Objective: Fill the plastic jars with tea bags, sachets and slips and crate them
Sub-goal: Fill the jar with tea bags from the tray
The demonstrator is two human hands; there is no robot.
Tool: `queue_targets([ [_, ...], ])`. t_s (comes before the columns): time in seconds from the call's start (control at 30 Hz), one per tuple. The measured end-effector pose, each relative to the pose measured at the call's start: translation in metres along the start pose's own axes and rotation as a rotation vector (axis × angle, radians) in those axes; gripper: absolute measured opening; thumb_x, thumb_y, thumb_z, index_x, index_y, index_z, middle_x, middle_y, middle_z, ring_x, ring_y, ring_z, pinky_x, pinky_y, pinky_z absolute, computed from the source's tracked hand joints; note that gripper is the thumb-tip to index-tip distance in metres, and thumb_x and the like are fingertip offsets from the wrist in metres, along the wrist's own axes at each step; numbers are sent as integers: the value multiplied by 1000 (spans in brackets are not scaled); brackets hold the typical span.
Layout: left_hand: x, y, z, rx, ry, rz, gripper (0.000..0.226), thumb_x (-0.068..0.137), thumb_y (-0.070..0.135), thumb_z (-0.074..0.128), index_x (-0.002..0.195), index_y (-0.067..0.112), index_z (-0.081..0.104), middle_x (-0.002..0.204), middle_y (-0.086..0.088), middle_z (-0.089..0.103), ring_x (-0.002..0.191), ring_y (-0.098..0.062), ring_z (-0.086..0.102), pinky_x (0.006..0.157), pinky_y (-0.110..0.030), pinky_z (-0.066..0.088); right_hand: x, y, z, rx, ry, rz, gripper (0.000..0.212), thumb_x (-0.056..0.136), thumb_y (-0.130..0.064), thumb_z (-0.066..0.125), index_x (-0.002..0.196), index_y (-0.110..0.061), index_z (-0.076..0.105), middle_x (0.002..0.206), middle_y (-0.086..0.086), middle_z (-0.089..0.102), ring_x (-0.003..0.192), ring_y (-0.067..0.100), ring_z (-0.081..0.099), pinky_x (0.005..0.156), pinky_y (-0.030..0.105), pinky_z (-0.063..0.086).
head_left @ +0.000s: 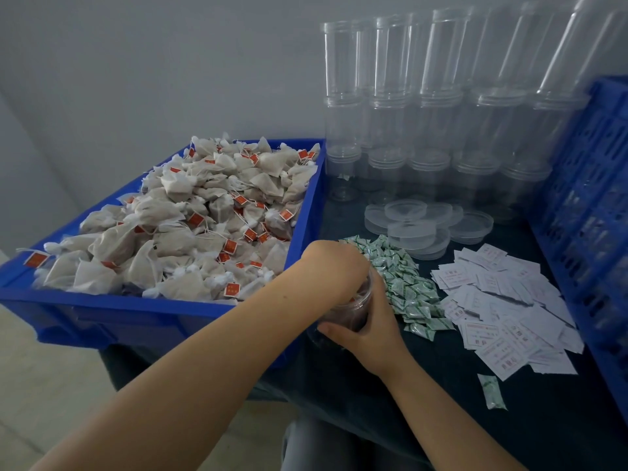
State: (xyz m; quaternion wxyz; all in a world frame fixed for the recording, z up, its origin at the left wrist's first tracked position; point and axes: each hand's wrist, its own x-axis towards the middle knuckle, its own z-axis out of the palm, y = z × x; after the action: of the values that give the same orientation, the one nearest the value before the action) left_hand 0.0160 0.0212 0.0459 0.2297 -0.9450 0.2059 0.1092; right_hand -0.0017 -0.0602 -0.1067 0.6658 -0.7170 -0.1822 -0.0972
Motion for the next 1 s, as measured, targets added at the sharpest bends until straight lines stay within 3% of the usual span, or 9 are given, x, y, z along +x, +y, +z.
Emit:
queue_targets([
  [0.1, 11, -2, 5, -47, -56, -39, 15, 94, 12, 50, 106, 9, 59, 94, -3, 58, 97, -26, 58, 72, -32, 44, -1, -1, 0, -8, 0, 8, 97, 54, -60, 89, 131, -72, 31, 141, -21, 51, 131, 6, 52, 103, 30, 48],
  [0.17, 20, 35, 23, 277, -294, -282, 50, 80, 6, 66, 128, 7, 51, 123, -11, 60, 112, -29, 57, 68, -35, 47, -1, -2, 1, -17, 0, 0, 95, 59, -52, 90, 132, -70, 33, 137, -28, 51, 129, 3, 53, 100, 21, 48],
  [0.23, 32, 73, 52, 315, -566, -603, 94, 52, -6, 81, 136, 0, 39, 133, -18, 54, 117, -31, 54, 82, -48, 50, 0, -3, 1, -6, -1, 0, 92, 61, -46, 89, 132, -68, 34, 135, -30, 53, 128, 1, 53, 96, 15, 47],
  [0.3, 51, 59, 52, 336, -490, -462, 92, 51, -8, 81, 133, -6, 40, 132, -23, 52, 118, -34, 52, 94, -53, 45, 0, -4, 1, 2, -5, -1, 92, 62, -44, 89, 133, -68, 35, 135, -29, 53, 128, 3, 53, 97, 16, 47],
  [0.37, 40, 13, 9, 163, -297, -122, 49, 73, 4, 73, 119, 8, 58, 122, -16, 59, 112, -30, 55, 97, -44, 45, 0, -5, 0, 7, -13, 2, 93, 61, -45, 89, 132, -69, 34, 135, -30, 52, 129, 2, 53, 98, 16, 48],
  [0.4, 26, -2, -1, -14, -245, 66, 19, 82, 11, 66, 100, 19, 64, 106, -8, 64, 100, -26, 60, 89, -38, 49, 0, -6, 0, 9, -19, 8, 94, 61, -47, 89, 131, -71, 33, 135, -31, 52, 128, 2, 53, 97, 16, 48],
  [0.47, -3, -31, -15, -205, -209, 218, 19, 87, 21, 62, 69, 26, 56, 75, 3, 60, 74, -15, 60, 65, -25, 48, 0, -7, -1, 18, -34, 18, 93, 60, -47, 89, 130, -73, 33, 133, -31, 53, 127, 1, 54, 95, 17, 50],
  [0.73, -44, -102, -5, -701, 249, 45, 7, 88, 33, 63, 87, 28, 67, 75, 14, 67, 67, 7, 61, 61, -13, 42, -4, -8, -2, -5, -24, 45, 91, 54, -49, 88, 122, -77, 35, 129, -26, 51, 120, -10, 52, 88, 9, 47],
  [1.0, -32, -126, 77, -571, 169, -187, 30, 85, 42, 65, 109, 25, 64, 96, 12, 62, 80, -4, 54, 71, -22, 45, -4, -13, -1, -7, -25, 49, 93, 48, -55, 88, 120, -80, 34, 135, -16, 50, 122, -4, 53, 93, 19, 50],
])
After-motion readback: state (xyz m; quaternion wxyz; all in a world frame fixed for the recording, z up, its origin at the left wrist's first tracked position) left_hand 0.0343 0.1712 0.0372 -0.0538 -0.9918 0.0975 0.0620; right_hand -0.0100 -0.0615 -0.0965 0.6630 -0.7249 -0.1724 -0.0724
